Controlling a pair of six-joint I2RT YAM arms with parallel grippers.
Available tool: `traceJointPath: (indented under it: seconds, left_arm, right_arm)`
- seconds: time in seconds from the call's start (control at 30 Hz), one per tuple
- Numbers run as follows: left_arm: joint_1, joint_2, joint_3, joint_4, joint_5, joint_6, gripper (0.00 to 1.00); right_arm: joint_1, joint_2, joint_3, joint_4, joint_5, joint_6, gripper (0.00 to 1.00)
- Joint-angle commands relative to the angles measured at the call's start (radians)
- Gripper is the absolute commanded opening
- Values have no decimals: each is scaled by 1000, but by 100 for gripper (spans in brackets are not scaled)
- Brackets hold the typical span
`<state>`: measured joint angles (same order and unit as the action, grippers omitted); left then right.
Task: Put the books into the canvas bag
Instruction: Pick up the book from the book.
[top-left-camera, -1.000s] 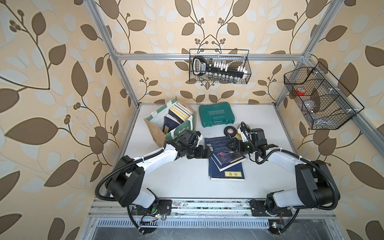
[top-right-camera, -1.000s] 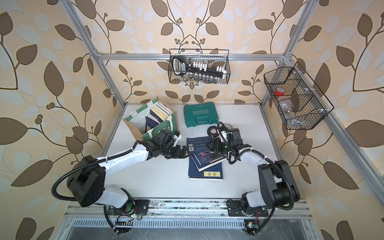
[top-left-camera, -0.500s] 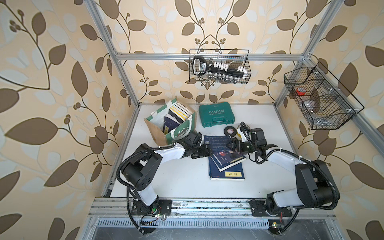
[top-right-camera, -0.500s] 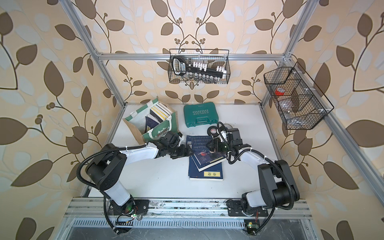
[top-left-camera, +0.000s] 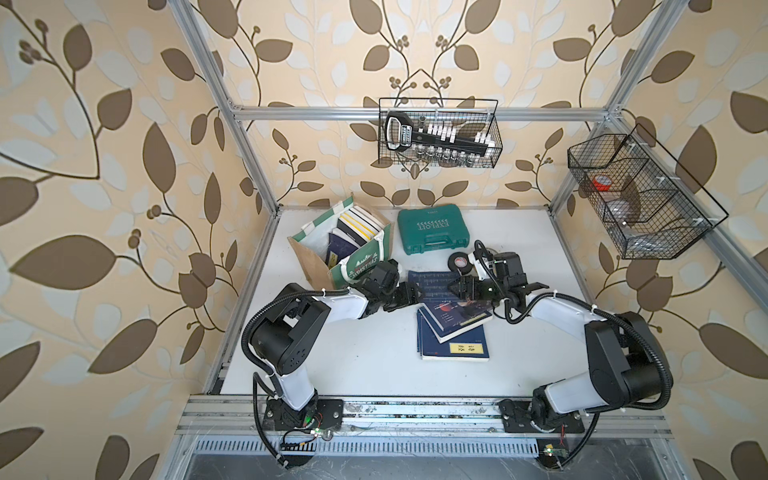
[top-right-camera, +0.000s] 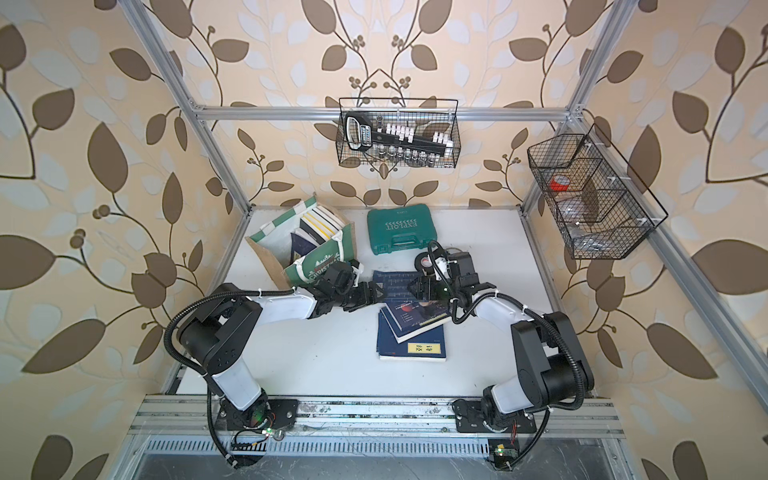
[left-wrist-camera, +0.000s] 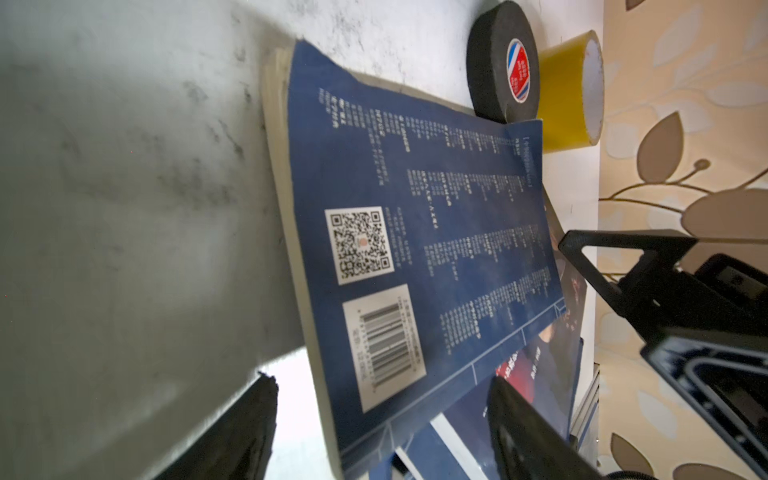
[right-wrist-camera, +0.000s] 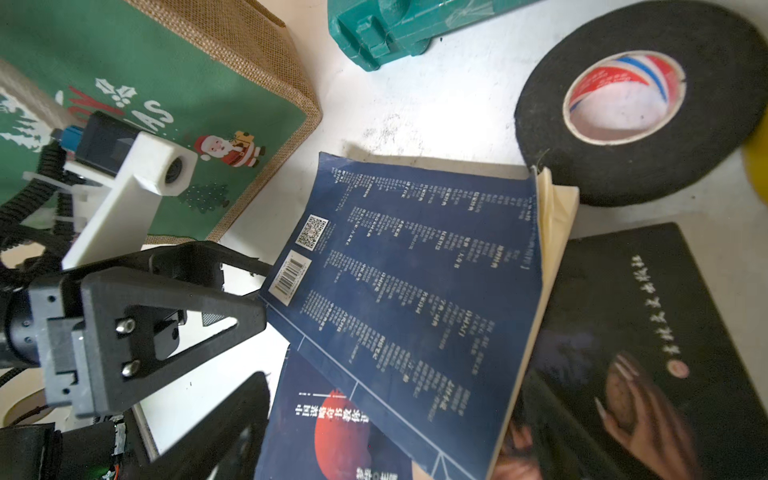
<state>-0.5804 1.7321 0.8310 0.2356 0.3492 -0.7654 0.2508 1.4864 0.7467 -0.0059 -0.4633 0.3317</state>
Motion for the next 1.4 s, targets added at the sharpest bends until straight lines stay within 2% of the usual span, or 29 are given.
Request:
traceJointPath:
  seconds: [0.0, 0.1, 0.23, 0.4, 0.53, 0.73, 0.83, 0.9, 1.07, 1.2, 1.37]
  left_arm:
    - [10, 19, -4, 85, -12, -28, 80]
    - [11, 46, -4, 126, 12, -45, 75]
    - [12, 76, -13, 186, 38, -74, 55]
    - [12, 53, -41, 205, 16, -83, 41]
    - [13, 9, -47, 172, -3, -62, 24]
    - [12, -59, -58, 132, -9, -36, 13]
    - [12, -93, -58, 117, 5, -23, 0]
    - [12, -121, -58, 94, 15, -9, 0]
    - [12, -237, 4, -93, 43, 99, 0]
    - [12, -371, 120, -378, 69, 234, 0]
    - [11, -439, 329, -801, 118, 442, 0]
  right_arm:
    - [24, 12, 69, -14, 19, -15, 93]
    - [45, 46, 86, -12, 19, -17, 93]
    - [68, 82, 89, -6, 12, -16, 93]
    - [80, 97, 77, -5, 2, -14, 93]
    - [80, 100, 59, -8, -7, -11, 93]
    - [81, 95, 28, 5, -17, -7, 93]
    - [80, 78, 15, 16, -22, -4, 93]
    - [79, 50, -3, 42, -25, -2, 93]
    - [70, -61, -40, 119, -39, 1, 93]
    - [68, -203, -83, 218, -69, -14, 93]
    - [68, -334, -99, 293, -129, -63, 93]
